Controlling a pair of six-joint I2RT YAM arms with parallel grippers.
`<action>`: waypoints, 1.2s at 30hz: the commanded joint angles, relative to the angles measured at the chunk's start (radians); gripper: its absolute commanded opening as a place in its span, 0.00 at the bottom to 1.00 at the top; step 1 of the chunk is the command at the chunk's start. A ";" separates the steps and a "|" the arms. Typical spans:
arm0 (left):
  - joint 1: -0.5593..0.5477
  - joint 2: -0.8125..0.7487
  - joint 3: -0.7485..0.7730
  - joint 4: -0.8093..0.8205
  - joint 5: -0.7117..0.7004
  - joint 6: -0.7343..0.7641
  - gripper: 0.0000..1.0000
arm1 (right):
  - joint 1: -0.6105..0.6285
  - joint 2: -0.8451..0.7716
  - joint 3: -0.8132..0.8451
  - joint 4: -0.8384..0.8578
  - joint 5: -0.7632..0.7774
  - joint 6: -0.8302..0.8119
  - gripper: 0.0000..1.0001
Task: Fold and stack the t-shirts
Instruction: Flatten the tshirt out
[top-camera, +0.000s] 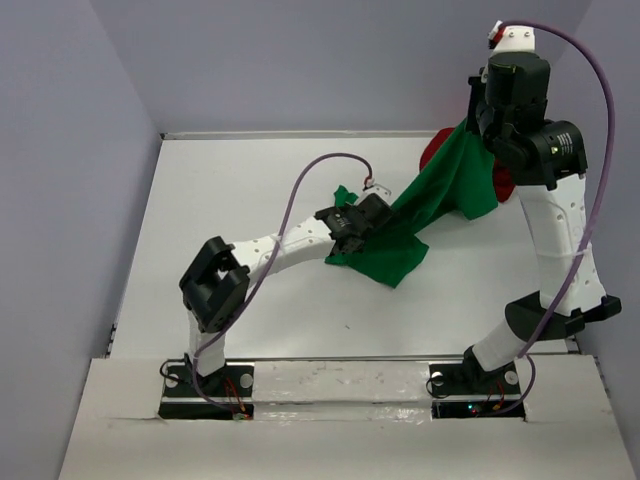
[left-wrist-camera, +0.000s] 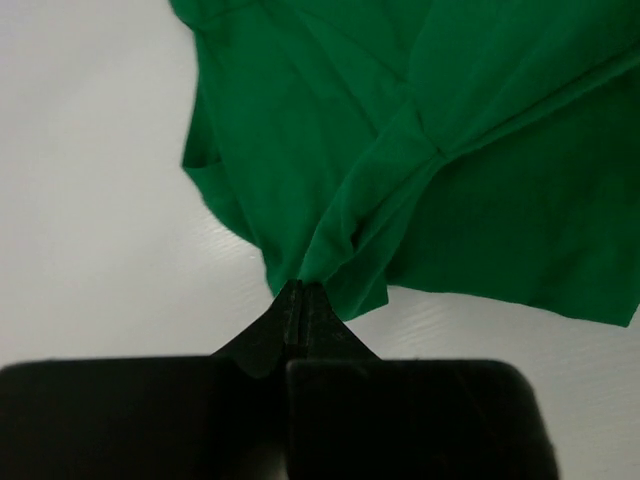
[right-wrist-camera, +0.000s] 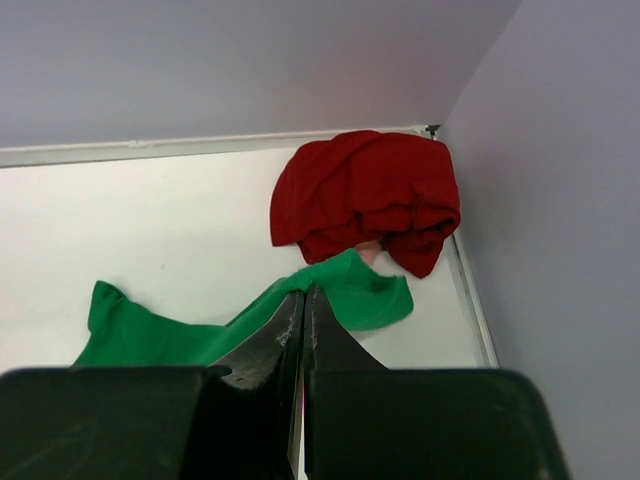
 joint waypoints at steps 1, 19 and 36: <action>-0.038 0.055 0.005 0.100 0.064 -0.057 0.00 | 0.029 0.013 0.005 0.012 0.035 -0.012 0.00; -0.043 -0.125 -0.156 0.180 -0.064 -0.173 0.85 | 0.040 0.037 -0.020 0.027 0.026 -0.017 0.00; 0.196 -0.211 -0.485 0.486 0.425 -0.231 0.68 | 0.040 0.007 -0.038 0.042 0.013 -0.018 0.00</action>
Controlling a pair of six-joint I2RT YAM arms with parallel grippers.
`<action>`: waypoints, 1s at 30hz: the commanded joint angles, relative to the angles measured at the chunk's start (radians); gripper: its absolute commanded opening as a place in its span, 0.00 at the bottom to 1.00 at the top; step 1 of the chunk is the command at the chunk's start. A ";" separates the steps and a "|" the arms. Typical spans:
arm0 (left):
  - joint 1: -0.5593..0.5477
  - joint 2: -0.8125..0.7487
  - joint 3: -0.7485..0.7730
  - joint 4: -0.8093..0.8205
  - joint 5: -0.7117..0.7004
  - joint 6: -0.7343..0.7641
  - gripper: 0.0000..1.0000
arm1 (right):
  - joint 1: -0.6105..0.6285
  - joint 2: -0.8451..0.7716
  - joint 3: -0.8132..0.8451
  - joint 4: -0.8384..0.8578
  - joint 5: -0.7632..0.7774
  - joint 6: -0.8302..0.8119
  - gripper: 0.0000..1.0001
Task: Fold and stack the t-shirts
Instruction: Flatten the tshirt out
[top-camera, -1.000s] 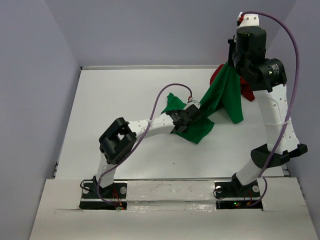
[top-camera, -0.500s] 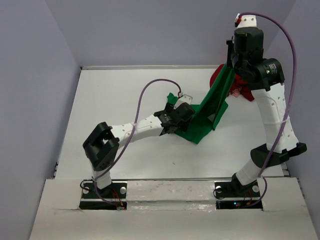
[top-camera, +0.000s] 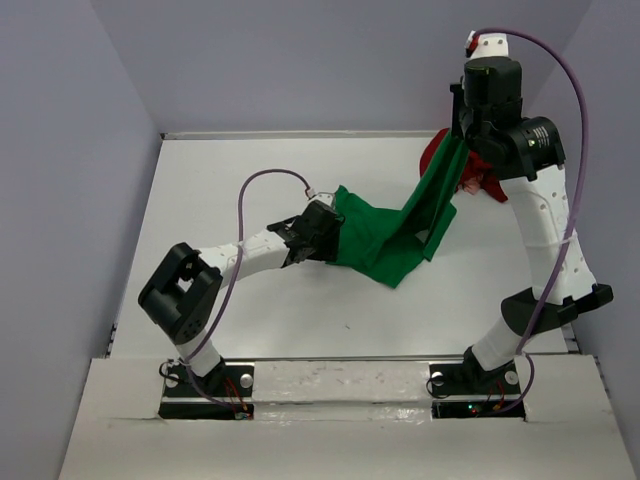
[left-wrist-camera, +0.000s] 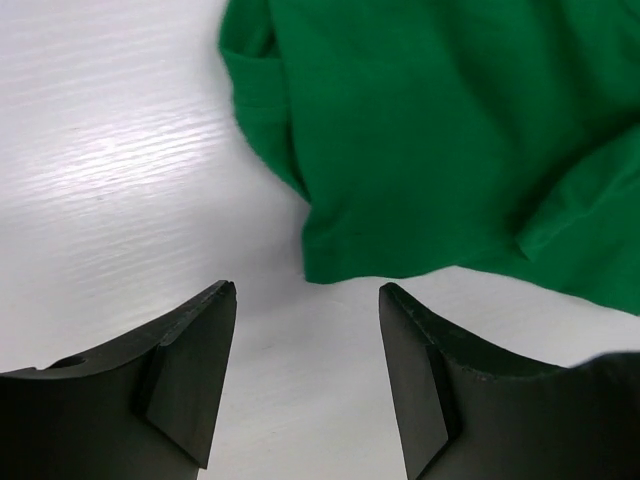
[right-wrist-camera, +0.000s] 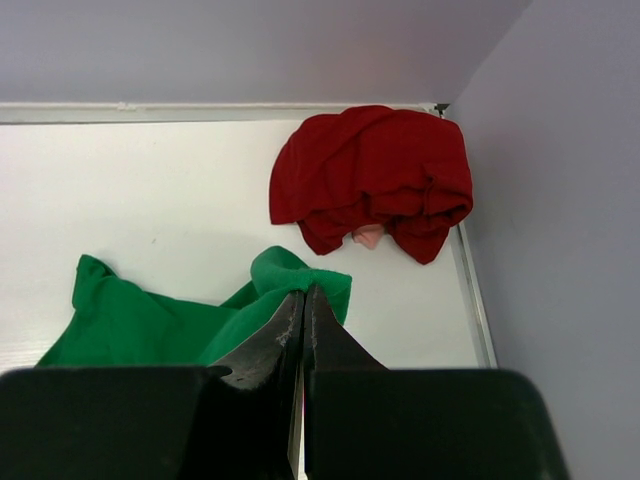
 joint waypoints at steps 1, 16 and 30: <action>-0.006 -0.032 -0.016 0.146 0.171 -0.031 0.68 | 0.008 -0.031 0.011 0.042 0.004 -0.010 0.00; 0.009 0.013 -0.054 0.155 0.205 -0.099 0.68 | 0.017 -0.041 0.004 0.045 -0.009 -0.012 0.00; 0.028 0.074 -0.092 0.111 0.127 -0.137 0.68 | 0.017 -0.041 0.008 0.045 -0.024 -0.012 0.00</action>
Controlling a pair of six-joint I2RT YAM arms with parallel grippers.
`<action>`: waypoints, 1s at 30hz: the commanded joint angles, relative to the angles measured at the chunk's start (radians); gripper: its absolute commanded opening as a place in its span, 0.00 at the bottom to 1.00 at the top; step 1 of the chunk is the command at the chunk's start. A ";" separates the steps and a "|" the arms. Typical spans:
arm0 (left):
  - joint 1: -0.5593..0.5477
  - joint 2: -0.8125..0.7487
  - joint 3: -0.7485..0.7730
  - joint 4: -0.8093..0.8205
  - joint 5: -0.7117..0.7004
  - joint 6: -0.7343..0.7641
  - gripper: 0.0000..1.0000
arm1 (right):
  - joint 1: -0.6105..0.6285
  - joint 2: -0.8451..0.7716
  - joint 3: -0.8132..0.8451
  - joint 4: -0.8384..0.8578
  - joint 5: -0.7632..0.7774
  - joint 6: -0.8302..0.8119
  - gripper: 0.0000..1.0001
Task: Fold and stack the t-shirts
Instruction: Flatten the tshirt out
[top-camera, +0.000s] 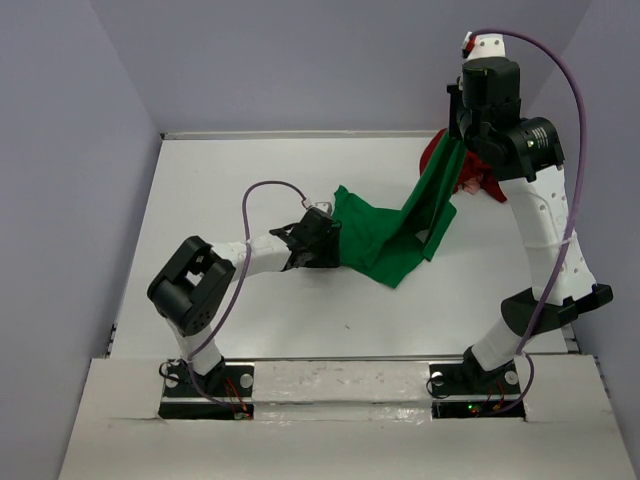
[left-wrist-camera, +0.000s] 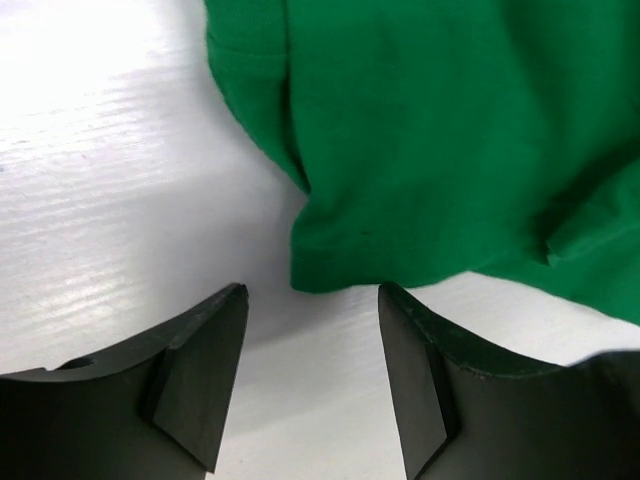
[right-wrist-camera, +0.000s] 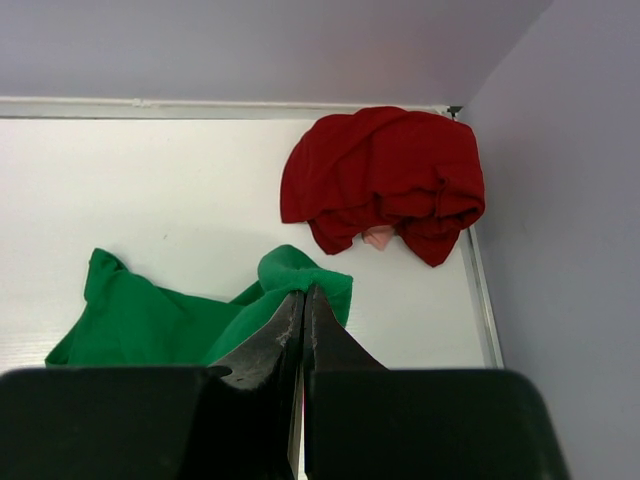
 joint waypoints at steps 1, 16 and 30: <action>0.005 0.018 -0.017 -0.008 -0.017 -0.018 0.68 | 0.006 -0.039 0.008 0.045 -0.004 -0.012 0.00; 0.027 0.069 -0.010 0.023 0.022 -0.011 0.33 | 0.006 -0.028 0.006 0.046 -0.014 -0.012 0.00; 0.013 -0.097 0.060 -0.125 -0.133 0.003 0.00 | 0.006 -0.011 -0.058 0.068 0.075 -0.012 0.00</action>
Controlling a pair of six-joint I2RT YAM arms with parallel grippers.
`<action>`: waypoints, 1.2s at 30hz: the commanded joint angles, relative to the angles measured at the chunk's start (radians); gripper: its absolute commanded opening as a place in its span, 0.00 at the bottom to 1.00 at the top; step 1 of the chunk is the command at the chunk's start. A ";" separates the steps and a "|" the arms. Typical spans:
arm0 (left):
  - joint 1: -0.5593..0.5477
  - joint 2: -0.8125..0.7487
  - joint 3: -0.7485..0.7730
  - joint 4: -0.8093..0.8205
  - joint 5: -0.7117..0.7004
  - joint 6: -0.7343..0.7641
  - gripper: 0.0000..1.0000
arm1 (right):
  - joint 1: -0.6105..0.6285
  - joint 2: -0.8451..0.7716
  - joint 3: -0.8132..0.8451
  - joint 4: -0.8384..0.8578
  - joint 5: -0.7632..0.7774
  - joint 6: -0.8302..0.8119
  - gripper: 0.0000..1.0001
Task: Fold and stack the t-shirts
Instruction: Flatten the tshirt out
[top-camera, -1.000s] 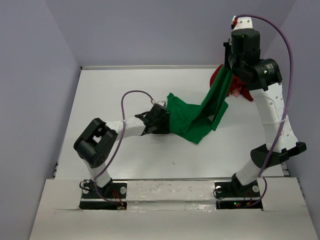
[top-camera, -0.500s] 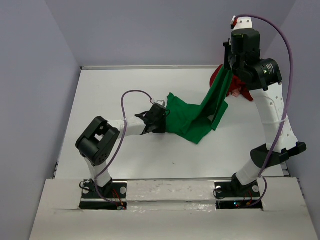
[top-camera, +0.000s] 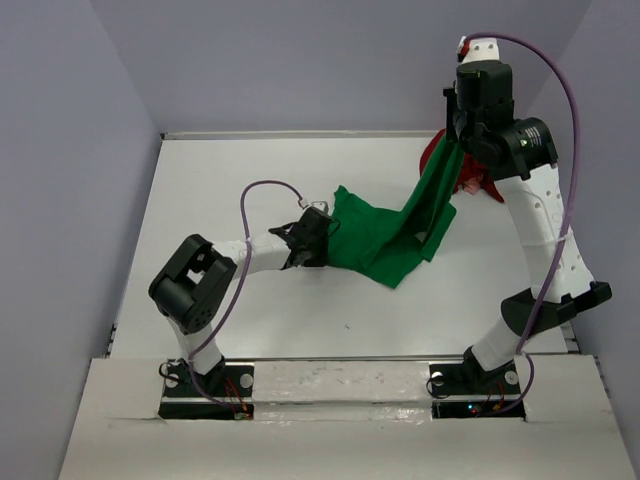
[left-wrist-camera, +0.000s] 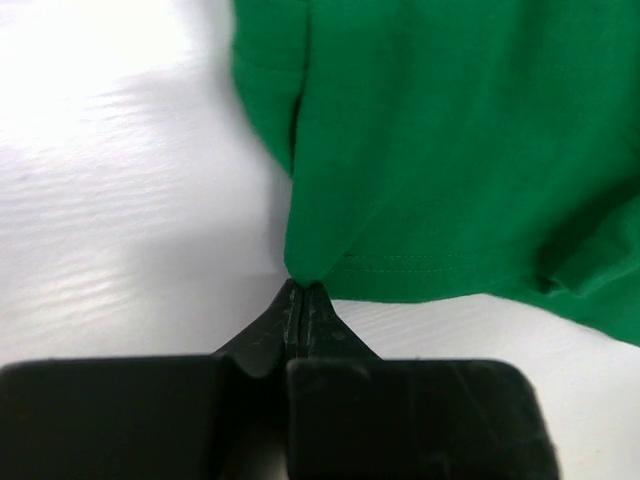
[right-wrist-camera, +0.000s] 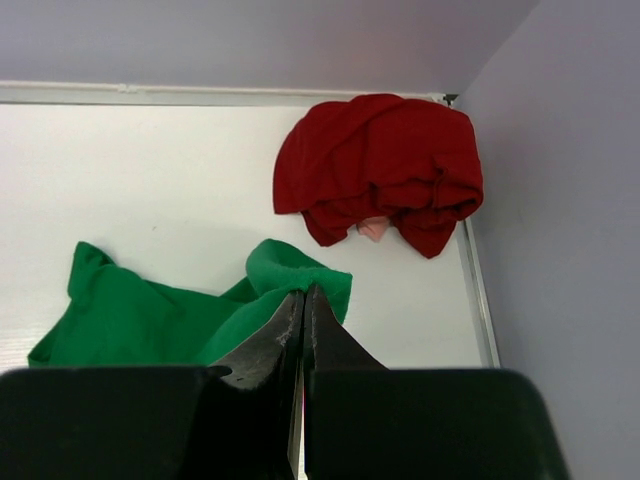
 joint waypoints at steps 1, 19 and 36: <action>-0.028 -0.198 0.096 -0.252 -0.213 0.035 0.00 | 0.006 -0.011 -0.034 0.056 0.086 -0.011 0.00; -0.052 -0.614 0.981 -0.917 -0.441 0.206 0.00 | 0.006 -0.255 -0.106 0.036 0.170 0.013 0.00; -0.050 -0.555 1.264 -0.869 -0.618 0.371 0.00 | 0.024 -0.235 0.068 0.046 0.100 -0.010 0.00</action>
